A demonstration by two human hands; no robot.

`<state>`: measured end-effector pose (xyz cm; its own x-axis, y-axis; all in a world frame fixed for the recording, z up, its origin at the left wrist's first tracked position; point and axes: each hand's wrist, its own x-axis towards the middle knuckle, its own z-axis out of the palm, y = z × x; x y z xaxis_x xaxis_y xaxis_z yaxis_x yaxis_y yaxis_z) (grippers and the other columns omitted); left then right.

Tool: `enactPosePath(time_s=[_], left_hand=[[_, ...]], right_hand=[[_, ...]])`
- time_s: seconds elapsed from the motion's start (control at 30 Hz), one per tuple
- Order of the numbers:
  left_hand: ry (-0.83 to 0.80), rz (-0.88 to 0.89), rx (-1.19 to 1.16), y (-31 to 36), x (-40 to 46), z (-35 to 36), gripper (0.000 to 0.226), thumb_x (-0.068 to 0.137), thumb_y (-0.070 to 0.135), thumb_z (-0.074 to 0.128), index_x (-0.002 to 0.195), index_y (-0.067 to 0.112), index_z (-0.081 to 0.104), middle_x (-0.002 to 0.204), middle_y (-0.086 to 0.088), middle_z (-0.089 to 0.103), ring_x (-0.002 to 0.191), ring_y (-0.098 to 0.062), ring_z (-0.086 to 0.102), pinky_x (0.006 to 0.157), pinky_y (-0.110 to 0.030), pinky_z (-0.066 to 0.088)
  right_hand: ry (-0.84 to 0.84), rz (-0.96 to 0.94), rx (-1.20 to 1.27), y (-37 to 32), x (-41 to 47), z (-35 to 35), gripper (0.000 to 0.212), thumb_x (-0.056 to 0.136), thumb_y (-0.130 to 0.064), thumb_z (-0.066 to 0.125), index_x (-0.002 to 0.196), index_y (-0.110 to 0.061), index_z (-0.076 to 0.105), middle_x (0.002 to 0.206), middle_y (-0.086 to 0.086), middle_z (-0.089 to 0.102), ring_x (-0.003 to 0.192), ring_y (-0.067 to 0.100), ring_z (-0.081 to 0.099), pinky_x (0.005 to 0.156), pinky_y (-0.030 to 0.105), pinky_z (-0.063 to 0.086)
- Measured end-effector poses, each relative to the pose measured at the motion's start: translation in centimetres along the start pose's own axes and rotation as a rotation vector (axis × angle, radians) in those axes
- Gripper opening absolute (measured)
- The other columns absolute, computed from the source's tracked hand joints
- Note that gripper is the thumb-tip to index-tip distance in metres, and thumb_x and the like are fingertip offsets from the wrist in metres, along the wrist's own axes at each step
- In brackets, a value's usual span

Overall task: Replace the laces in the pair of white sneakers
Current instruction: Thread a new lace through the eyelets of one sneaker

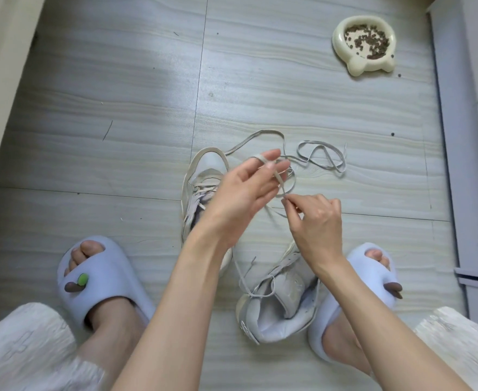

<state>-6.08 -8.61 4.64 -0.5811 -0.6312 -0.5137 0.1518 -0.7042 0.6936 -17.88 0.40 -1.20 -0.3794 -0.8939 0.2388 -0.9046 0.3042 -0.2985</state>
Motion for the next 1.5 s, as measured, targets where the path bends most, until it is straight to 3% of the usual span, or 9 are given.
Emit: enactPosePath(time_s=[0.37, 0.47, 0.57, 0.7, 0.8, 0.9, 1.03, 1.23, 1.5], left_hand=[[0.329, 0.264, -0.640, 3.7, 0.0, -5.3, 0.025, 0.100, 0.010, 0.031, 0.091, 0.007, 0.054, 0.079, -0.005, 0.073, 0.081, -0.015, 0.071, 0.077, -0.025, 0.056], [0.363, 0.311, -0.962, 4.3, 0.0, -7.2, 0.028, 0.099, 0.007, 0.031, 0.090, 0.002, 0.057, 0.087, -0.010, 0.073, 0.096, -0.021, 0.065, 0.098, -0.026, 0.044], [0.331, 0.354, -1.091, 4.3, -0.2, -8.5, 0.030, 0.099, 0.008, 0.032, 0.096, -0.001, 0.060, 0.098, -0.006, 0.070, 0.111, -0.019, 0.058, 0.086, -0.026, 0.052], [0.394, 0.320, -1.112, 3.4, 0.2, -9.1, 0.030, 0.100, 0.009, 0.032, 0.095, 0.002, 0.060, 0.086, -0.014, 0.072, 0.117, -0.019, 0.056, 0.078, -0.021, 0.054], [0.389, 0.277, -1.071, 2.9, 0.3, -9.2, 0.028, 0.100, 0.009, 0.030, 0.099, 0.001, 0.057, 0.085, -0.015, 0.072, 0.106, -0.025, 0.061, 0.064, -0.017, 0.055], [0.350, 0.279, -1.040, 3.0, 0.4, -9.5, 0.027, 0.100, 0.013, 0.032, 0.106, -0.007, 0.049, 0.109, -0.023, 0.063, 0.119, -0.037, 0.053, 0.087, -0.042, 0.049], [0.303, 0.102, -0.554, 2.9, 1.0, -8.5, 0.023, 0.099, 0.015, 0.038, 0.109, -0.002, 0.048, 0.113, -0.017, 0.056, 0.113, -0.030, 0.053, 0.096, -0.039, 0.045], [0.648, 0.193, 1.035, -2.5, 1.7, -8.5, 0.027, 0.087, 0.013, 0.058, 0.114, 0.013, 0.064, 0.111, -0.003, 0.066, 0.106, -0.023, 0.050, 0.093, -0.026, 0.035], [0.547, 0.199, 1.268, -5.7, 2.0, -8.7, 0.013, 0.083, 0.022, 0.066, 0.094, 0.021, 0.073, 0.102, -0.001, 0.055, 0.104, -0.024, 0.041, 0.093, -0.032, 0.035]], right_hand=[[-0.067, 0.027, 0.035, 0.9, 0.5, 0.6, 0.012, 0.077, -0.020, 0.063, 0.068, -0.018, 0.071, 0.052, -0.002, 0.061, 0.053, 0.024, 0.056, 0.059, 0.030, 0.040], [-0.104, 0.073, 0.022, 1.7, 0.1, 1.2, 0.008, 0.072, -0.016, 0.067, 0.065, -0.015, 0.071, 0.050, 0.002, 0.061, 0.048, 0.027, 0.056, 0.055, 0.032, 0.045], [-0.184, 0.146, 0.012, 2.5, -1.0, 1.6, 0.010, 0.076, -0.014, 0.068, 0.068, -0.011, 0.073, 0.055, 0.009, 0.064, 0.053, 0.032, 0.059, 0.055, 0.032, 0.046], [-0.393, 0.383, 0.036, 3.0, -1.5, 1.7, 0.022, 0.089, -0.019, 0.059, 0.078, -0.005, 0.072, 0.075, 0.017, 0.069, 0.077, 0.036, 0.059, 0.065, 0.034, 0.036], [-0.339, 0.644, 0.283, 2.8, -0.7, 1.3, 0.023, 0.089, -0.022, 0.060, 0.076, -0.007, 0.072, 0.070, 0.008, 0.066, 0.073, 0.026, 0.058, 0.067, 0.029, 0.033], [-0.287, 1.035, 0.819, 1.8, 0.1, 0.9, 0.020, 0.087, -0.016, 0.062, 0.075, -0.001, 0.067, 0.055, 0.001, 0.048, 0.048, 0.012, 0.043, 0.050, 0.025, 0.037], [-0.345, 1.207, 1.200, -0.1, 1.4, 1.2, 0.015, 0.091, -0.010, 0.058, 0.077, -0.004, 0.060, 0.058, 0.002, 0.048, 0.040, 0.003, 0.041, 0.037, 0.013, 0.033], [-0.472, 1.041, 1.127, -2.4, 2.8, 3.1, 0.016, 0.087, 0.003, 0.058, 0.075, -0.006, 0.059, 0.067, 0.007, 0.060, 0.049, 0.006, 0.057, 0.050, 0.014, 0.049], [-0.609, 0.651, 0.677, -3.3, 3.4, 5.4, 0.023, 0.082, -0.006, 0.063, 0.064, -0.020, 0.061, 0.058, 0.001, 0.060, 0.058, 0.017, 0.058, 0.073, 0.039, 0.052]])
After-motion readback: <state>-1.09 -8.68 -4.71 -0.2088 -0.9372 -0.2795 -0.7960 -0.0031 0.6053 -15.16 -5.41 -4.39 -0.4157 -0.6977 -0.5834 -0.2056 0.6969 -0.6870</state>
